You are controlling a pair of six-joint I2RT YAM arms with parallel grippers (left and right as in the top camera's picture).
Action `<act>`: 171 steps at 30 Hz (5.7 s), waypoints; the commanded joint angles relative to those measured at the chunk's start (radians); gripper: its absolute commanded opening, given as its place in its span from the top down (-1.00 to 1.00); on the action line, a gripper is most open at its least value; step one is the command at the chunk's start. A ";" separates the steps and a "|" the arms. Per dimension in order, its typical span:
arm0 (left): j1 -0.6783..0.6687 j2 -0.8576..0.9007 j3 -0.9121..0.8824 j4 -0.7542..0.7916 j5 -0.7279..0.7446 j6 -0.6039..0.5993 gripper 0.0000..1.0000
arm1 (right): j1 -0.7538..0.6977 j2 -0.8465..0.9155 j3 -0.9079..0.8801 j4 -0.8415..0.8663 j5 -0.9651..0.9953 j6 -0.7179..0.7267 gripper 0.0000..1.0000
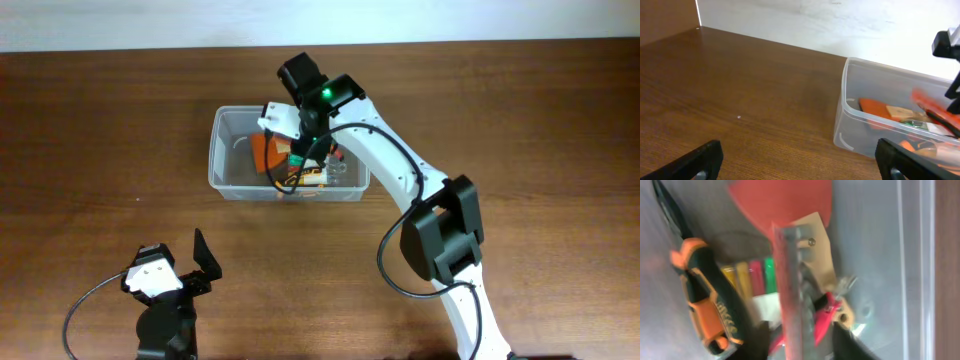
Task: Pack container
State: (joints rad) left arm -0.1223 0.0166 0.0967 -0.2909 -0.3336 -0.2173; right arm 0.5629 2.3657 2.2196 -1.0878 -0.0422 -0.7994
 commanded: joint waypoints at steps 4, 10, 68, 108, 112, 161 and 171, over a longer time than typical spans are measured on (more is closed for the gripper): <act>-0.004 -0.005 -0.004 -0.001 -0.004 0.009 -0.99 | -0.002 -0.017 0.034 0.046 0.044 -0.040 -0.97; -0.004 -0.005 -0.004 -0.001 -0.003 0.009 -0.99 | -0.012 -0.101 0.221 -0.014 0.291 0.278 -0.97; -0.004 -0.005 -0.004 -0.001 -0.004 0.009 -0.99 | -0.492 -1.238 -0.121 -0.217 0.072 0.549 -0.97; -0.004 -0.005 -0.004 -0.001 -0.004 0.009 -0.99 | -0.557 -2.362 -2.079 0.587 -0.105 0.749 -0.97; -0.004 -0.005 -0.004 -0.001 -0.004 0.009 -0.99 | -0.557 -2.362 -2.079 0.587 -0.105 0.749 -0.97; -0.004 -0.005 -0.004 -0.001 -0.004 0.009 -0.99 | -0.557 -2.362 -2.079 0.587 -0.105 0.749 -0.97; -0.004 -0.005 -0.004 -0.001 -0.004 0.009 -0.98 | -0.557 -2.362 -2.079 0.587 -0.105 0.749 -0.97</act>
State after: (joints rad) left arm -0.1223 0.0166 0.0967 -0.2909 -0.3336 -0.2173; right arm 0.0124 0.0158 0.1474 -0.5037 -0.1337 -0.0559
